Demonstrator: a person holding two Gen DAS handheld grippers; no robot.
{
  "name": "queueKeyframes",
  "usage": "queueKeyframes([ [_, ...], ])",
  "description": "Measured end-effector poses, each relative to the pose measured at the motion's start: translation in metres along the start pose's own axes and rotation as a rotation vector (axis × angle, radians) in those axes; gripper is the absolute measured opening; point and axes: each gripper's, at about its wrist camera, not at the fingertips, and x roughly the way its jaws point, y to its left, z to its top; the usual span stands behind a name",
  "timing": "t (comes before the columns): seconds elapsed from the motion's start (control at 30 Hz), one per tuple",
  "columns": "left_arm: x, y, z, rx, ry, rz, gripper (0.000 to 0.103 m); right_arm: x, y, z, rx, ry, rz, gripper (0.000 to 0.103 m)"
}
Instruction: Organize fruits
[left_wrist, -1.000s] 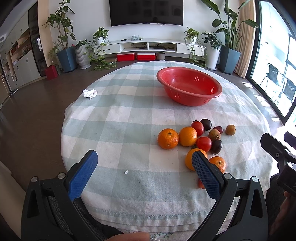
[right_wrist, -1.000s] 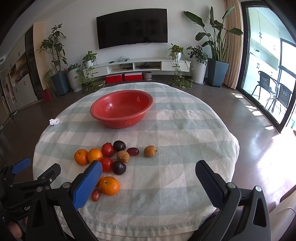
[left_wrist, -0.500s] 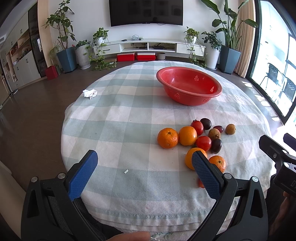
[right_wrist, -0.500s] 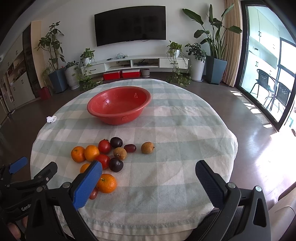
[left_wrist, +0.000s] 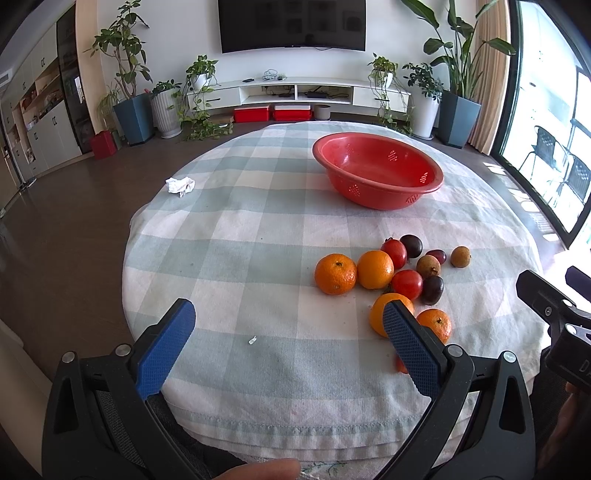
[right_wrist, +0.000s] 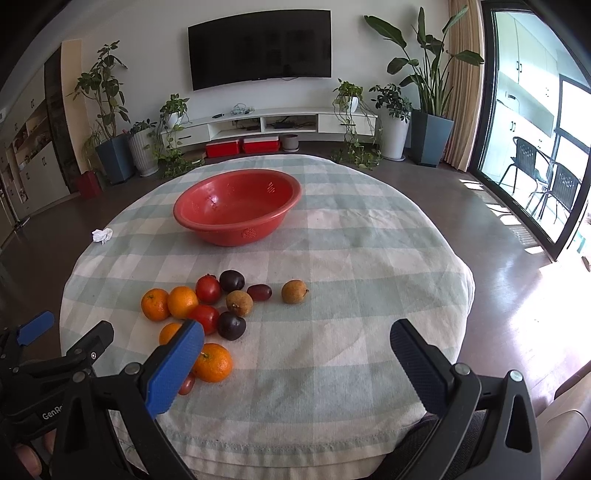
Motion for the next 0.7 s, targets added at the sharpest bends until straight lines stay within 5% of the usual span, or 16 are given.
queueKeyframes([
  [0.7, 0.001, 0.002, -0.01, 0.001, -0.005, -0.001, 0.103, 0.0, -0.001, 0.001, 0.0, 0.003, 0.0, 0.103],
])
